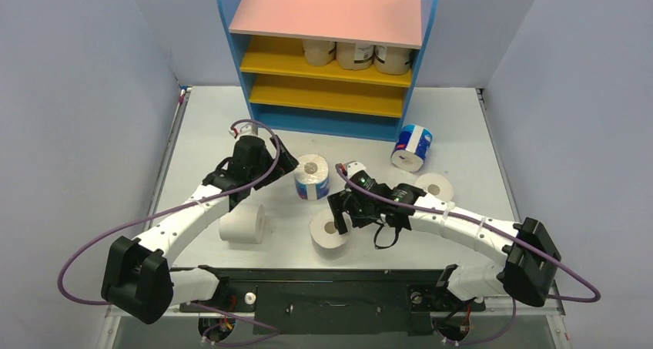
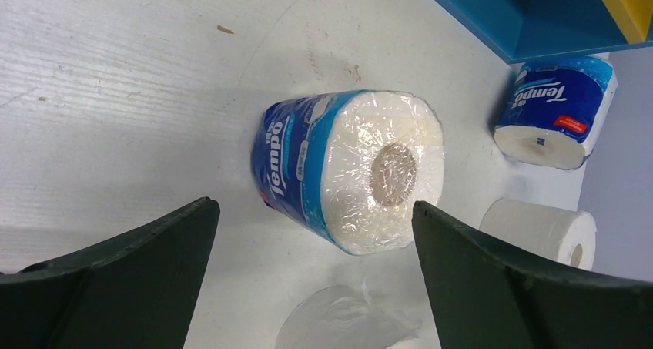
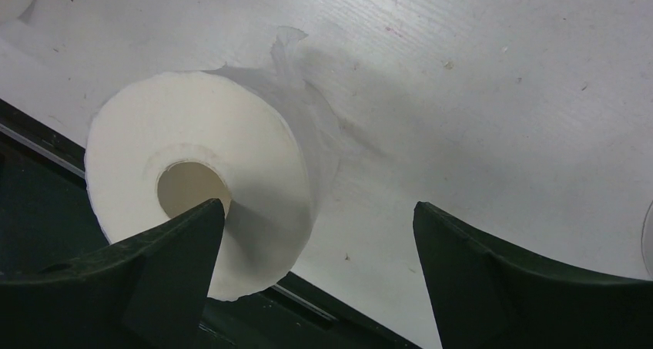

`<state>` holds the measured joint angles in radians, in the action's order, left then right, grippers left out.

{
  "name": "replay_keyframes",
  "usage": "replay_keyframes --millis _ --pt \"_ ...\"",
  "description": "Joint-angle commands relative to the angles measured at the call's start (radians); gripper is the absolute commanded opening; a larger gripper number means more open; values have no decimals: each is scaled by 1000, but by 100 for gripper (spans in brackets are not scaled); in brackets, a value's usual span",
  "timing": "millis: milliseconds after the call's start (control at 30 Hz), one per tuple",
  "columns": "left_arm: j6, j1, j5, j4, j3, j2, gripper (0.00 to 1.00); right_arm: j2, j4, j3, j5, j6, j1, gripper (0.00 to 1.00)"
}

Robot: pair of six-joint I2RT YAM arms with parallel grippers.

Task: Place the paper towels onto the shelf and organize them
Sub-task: Adjust the paper towel at the center of the board.

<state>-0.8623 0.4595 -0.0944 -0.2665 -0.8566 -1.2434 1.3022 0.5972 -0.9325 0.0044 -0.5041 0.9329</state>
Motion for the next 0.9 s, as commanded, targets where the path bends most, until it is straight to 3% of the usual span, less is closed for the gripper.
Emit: replay_keyframes --millis 0,367,867 --pt "-15 -10 9 11 17 18 96 23 13 -56 27 14 23 88" --pt "-21 -13 18 21 37 17 96 68 -1 -65 25 7 27 83" --pt "-30 -13 28 26 47 21 96 96 -24 -47 4 9 27 62"
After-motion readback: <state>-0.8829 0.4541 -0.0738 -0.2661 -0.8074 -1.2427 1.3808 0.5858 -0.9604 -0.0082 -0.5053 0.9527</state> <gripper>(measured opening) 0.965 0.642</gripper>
